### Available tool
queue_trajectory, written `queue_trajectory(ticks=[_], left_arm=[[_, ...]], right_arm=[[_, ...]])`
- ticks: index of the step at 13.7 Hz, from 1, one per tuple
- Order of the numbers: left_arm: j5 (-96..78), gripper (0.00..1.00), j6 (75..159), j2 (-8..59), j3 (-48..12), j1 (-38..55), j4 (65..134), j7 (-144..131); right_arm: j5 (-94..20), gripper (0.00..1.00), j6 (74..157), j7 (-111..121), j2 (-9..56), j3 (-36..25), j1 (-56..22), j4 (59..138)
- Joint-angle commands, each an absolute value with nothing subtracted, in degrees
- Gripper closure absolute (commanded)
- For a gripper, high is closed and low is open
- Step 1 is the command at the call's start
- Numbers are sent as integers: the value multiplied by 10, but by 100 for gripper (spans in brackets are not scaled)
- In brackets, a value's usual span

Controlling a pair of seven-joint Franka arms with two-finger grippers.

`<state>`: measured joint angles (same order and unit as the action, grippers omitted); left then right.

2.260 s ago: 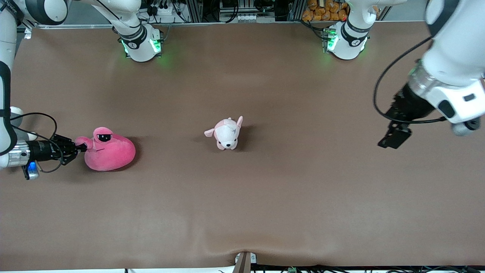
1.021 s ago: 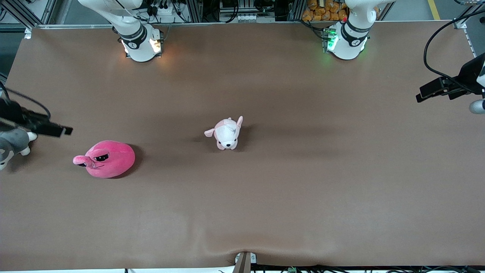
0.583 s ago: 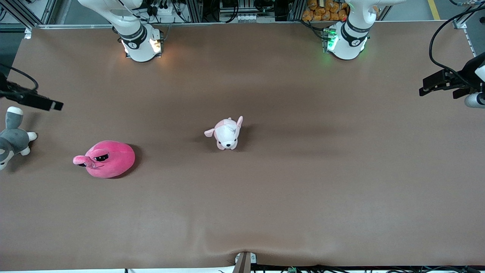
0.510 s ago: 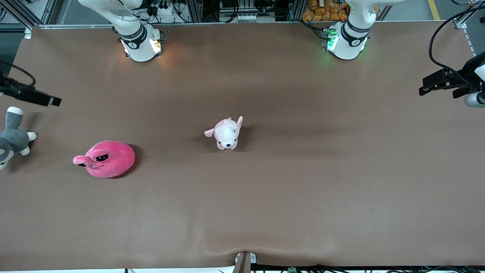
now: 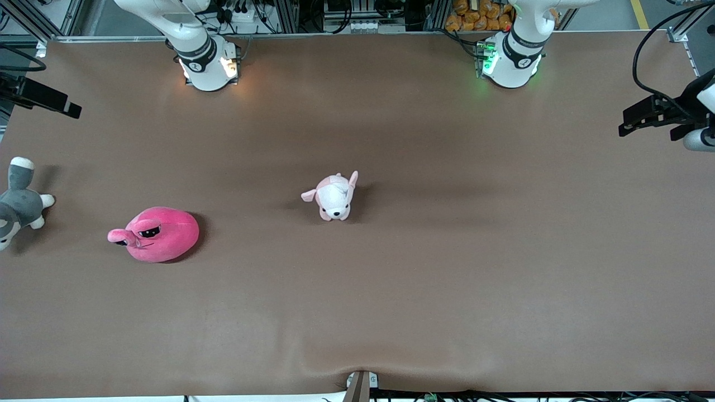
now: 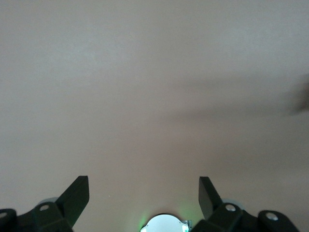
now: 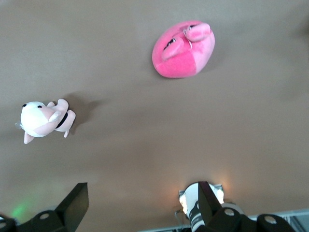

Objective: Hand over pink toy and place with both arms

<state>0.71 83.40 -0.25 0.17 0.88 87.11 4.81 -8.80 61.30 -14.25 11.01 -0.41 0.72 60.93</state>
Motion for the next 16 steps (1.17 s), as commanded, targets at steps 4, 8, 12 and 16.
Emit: queue_trajectory(ticks=[4,8,12,16], left_arm=[[24,0,829,-18,0,11,875,53],[24,0,830,-18,-3,15,875,58],[23,0,831,-17,-8,14,875,51],[18,0,833,-16,-10,15,876,34]], right_arm=[[-62,0,763,-43,-38,-12,2,829],[-40,0,783,-12,-55,-12,-4,854],[-38,0,795,38,-54,-12,1,853],[-14,0,792,37,-53,-11,-5,852]])
